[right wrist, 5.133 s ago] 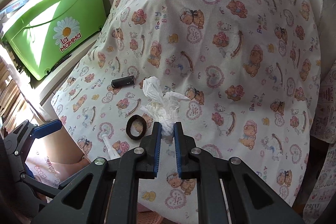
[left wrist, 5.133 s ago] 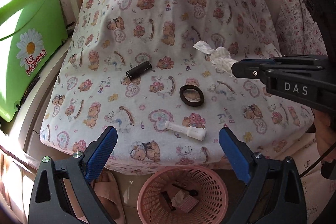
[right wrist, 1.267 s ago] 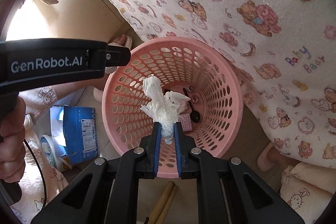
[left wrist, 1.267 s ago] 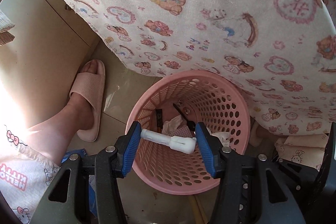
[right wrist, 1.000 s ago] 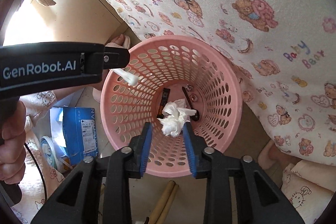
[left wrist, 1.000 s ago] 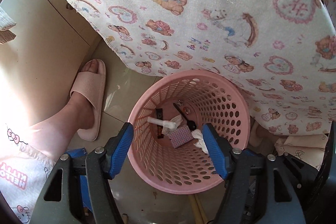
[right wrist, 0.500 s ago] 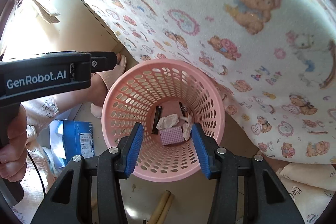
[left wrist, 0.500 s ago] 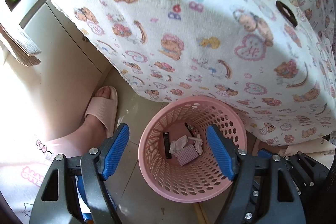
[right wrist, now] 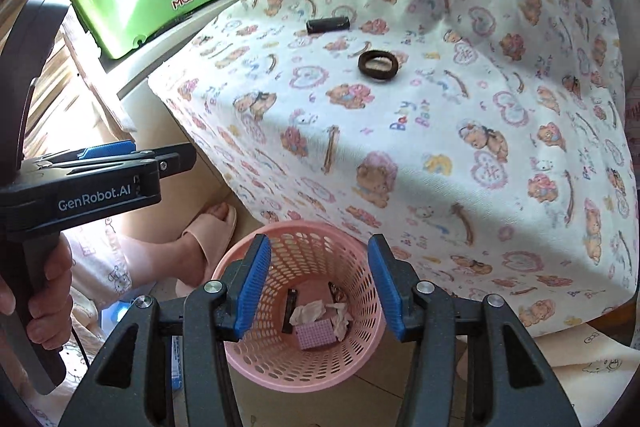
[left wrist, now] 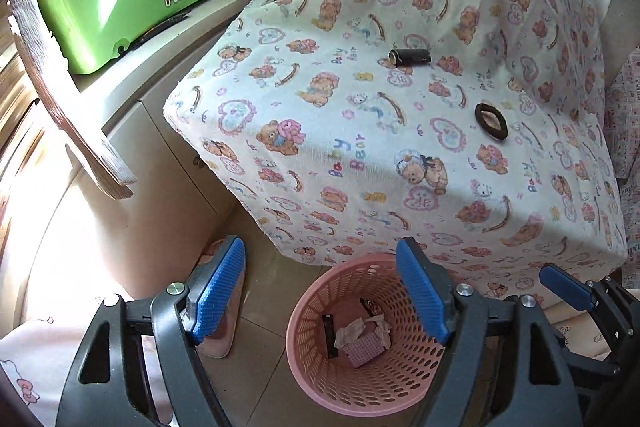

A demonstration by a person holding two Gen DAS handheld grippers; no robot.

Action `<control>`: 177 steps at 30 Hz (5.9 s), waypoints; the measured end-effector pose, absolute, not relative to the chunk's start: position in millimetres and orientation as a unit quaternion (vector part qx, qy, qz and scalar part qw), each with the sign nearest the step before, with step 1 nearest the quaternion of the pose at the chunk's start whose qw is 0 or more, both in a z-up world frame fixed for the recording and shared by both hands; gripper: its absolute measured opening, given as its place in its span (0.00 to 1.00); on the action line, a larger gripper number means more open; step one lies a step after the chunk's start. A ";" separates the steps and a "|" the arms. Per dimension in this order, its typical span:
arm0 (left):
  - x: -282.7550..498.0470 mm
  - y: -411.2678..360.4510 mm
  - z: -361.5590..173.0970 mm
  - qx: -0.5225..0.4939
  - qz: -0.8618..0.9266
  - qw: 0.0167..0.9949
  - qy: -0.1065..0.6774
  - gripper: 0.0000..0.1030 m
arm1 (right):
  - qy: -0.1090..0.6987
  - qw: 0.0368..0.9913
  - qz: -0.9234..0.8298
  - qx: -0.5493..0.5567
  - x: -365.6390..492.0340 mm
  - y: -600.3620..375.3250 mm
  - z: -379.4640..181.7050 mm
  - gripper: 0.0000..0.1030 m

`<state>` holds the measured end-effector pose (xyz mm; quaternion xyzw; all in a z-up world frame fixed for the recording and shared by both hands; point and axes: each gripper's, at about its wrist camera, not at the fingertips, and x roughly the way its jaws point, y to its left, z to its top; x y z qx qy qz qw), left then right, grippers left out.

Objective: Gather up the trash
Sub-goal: 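Move both tools back up to the chair toward the black hair tie, then close the right gripper on the black hair tie, then close the left gripper on the black cylinder while the right gripper holds the hair tie, then carry the hair tie and black cylinder down over the pink wastebasket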

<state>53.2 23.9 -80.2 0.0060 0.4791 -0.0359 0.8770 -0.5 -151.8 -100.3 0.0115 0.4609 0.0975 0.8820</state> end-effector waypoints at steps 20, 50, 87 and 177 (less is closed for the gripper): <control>66.4 7.9 9.8 0.055 -0.048 0.928 0.367 0.97 | 0.370 0.928 0.028 0.019 4.3 -185.5 -55.9 0.58; 152.6 25.0 -13.7 -0.019 -0.024 0.913 0.406 0.98 | 0.357 0.933 -0.015 0.038 95.8 -240.2 -37.7 0.62; 177.0 1.6 -41.5 -0.036 -0.046 0.888 0.456 0.98 | 0.414 0.909 0.034 0.027 142.6 -193.6 -68.0 0.05; 69.9 -11.2 -64.4 -0.006 -0.121 0.861 0.493 0.47 | 0.428 0.894 0.126 0.039 22.0 -167.9 -60.1 0.05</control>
